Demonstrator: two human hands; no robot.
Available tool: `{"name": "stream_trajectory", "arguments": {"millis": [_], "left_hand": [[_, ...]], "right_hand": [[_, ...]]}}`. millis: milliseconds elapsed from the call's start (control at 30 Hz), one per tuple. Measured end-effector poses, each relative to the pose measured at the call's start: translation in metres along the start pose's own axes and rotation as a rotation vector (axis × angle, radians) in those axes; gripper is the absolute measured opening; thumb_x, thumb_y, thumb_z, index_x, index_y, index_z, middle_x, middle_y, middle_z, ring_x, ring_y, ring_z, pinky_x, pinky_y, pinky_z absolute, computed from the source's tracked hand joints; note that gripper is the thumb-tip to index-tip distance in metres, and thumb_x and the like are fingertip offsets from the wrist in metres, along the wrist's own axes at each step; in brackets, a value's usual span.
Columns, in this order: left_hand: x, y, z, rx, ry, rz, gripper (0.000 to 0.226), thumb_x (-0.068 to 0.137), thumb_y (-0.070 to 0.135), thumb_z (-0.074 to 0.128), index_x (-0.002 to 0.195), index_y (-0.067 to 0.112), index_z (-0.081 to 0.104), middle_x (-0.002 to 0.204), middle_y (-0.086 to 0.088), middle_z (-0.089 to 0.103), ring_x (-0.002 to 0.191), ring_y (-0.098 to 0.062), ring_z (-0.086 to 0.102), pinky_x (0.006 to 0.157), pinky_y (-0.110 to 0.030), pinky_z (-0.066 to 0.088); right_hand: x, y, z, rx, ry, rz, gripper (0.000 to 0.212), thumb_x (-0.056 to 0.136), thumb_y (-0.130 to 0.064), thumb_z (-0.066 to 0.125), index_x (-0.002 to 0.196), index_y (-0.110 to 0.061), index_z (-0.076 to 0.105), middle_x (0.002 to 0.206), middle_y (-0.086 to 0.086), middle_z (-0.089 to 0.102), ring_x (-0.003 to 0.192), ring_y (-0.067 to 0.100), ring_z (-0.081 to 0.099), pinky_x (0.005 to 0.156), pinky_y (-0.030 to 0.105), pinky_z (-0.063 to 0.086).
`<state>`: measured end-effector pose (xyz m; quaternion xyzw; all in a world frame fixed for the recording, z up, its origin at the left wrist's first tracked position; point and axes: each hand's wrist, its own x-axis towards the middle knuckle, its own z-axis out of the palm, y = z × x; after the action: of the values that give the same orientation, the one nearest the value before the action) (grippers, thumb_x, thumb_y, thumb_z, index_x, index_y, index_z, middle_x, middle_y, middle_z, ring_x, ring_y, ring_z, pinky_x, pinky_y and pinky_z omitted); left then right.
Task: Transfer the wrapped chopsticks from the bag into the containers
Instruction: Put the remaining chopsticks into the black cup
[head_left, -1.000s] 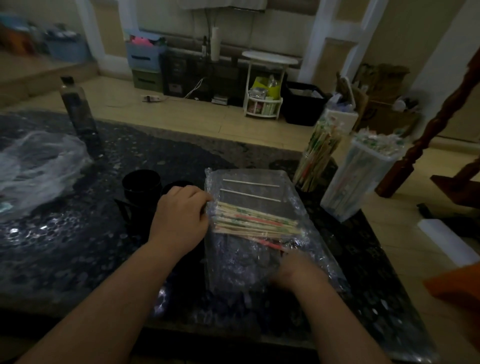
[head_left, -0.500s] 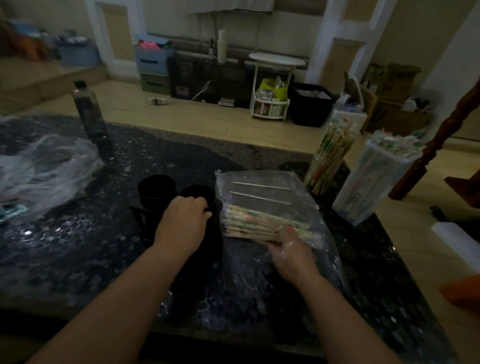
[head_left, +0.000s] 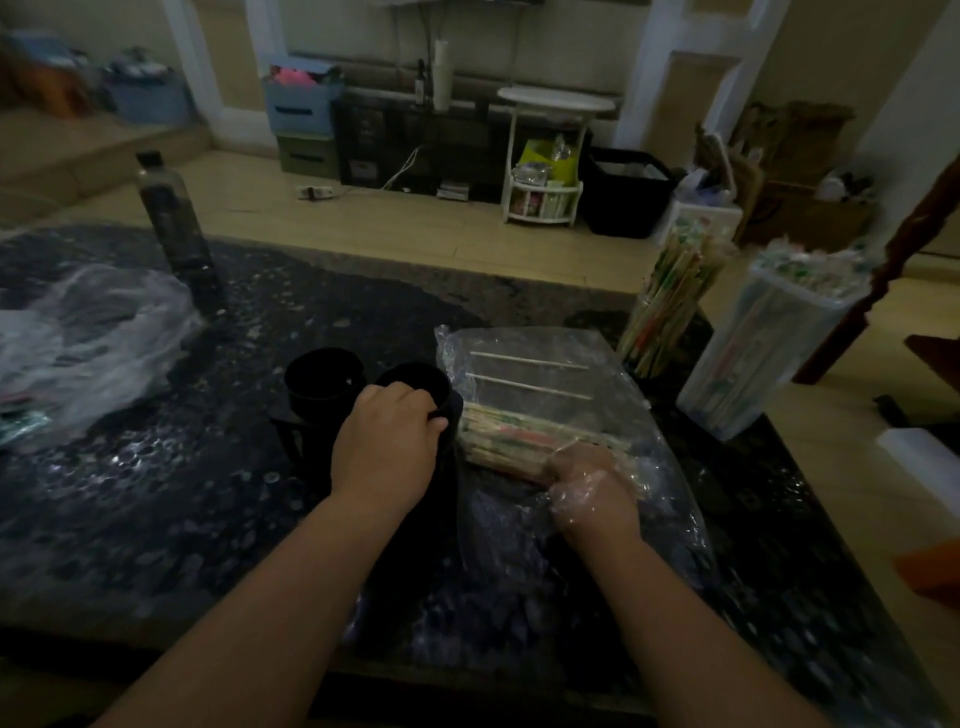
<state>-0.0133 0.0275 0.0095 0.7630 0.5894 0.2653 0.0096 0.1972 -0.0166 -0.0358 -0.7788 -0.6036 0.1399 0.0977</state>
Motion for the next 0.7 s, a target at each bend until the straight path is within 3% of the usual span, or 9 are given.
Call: {"name": "stream_trajectory", "arguments": {"millis": [133,233,300,433,567,700], "left_hand": [[0.001,-0.003,0.0,-0.016,0.021,0.03,0.018,0.09,0.032,0.064,0.095,0.015,0.071,0.096,-0.002,0.065,0.093,-0.026,0.054,0.077,-0.036,0.043],[0.003,-0.006,-0.001,-0.034,0.006,0.055,0.02,0.09,0.034,0.064,0.095,0.016,0.071,0.095,-0.001,0.065,0.092,-0.024,0.054,0.079,-0.034,0.041],[0.003,-0.008,-0.003,-0.052,0.01,0.052,0.021,0.089,0.035,0.064,0.094,0.017,0.072,0.095,0.001,0.065,0.093,-0.023,0.054,0.079,-0.033,0.042],[0.001,-0.01,-0.003,-0.046,-0.009,0.061,0.021,0.089,0.035,0.064,0.097,0.017,0.07,0.099,0.002,0.064,0.098,-0.022,0.052,0.082,-0.032,0.042],[0.002,-0.013,0.0,-0.017,-0.036,0.08,0.018,0.088,0.034,0.064,0.093,0.018,0.069,0.096,0.003,0.063,0.097,-0.023,0.052,0.083,-0.034,0.044],[0.002,-0.012,0.0,-0.018,-0.038,0.069,0.018,0.088,0.033,0.064,0.094,0.017,0.069,0.096,0.002,0.064,0.097,-0.023,0.051,0.083,-0.034,0.044]], "right_hand": [[0.0,0.0,0.002,-0.007,-0.034,-0.01,0.01,0.093,-0.022,0.051,0.091,-0.023,0.061,0.098,0.001,0.052,0.098,0.025,0.058,0.087,0.03,0.046],[0.001,-0.006,0.003,-0.02,-0.064,-0.02,0.021,0.094,-0.034,0.052,0.086,-0.021,0.064,0.097,0.006,0.058,0.096,0.027,0.058,0.086,0.033,0.048],[0.001,-0.01,0.004,-0.038,-0.047,-0.024,0.018,0.093,-0.027,0.053,0.093,-0.018,0.069,0.099,0.009,0.06,0.1,0.029,0.059,0.087,0.035,0.05],[0.002,-0.011,0.005,-0.03,-0.023,-0.009,0.022,0.086,-0.003,0.053,0.081,-0.018,0.068,0.074,0.001,0.055,0.075,0.021,0.061,0.071,0.03,0.054],[0.003,-0.01,0.009,0.028,-0.017,-0.013,0.02,0.085,0.0,0.054,0.081,-0.016,0.067,0.081,0.004,0.062,0.08,0.023,0.065,0.077,0.036,0.056],[0.001,-0.008,0.01,0.074,-0.09,-0.004,0.017,0.095,-0.02,0.057,0.105,-0.013,0.068,0.103,0.009,0.067,0.098,0.027,0.065,0.079,0.032,0.05]]}}
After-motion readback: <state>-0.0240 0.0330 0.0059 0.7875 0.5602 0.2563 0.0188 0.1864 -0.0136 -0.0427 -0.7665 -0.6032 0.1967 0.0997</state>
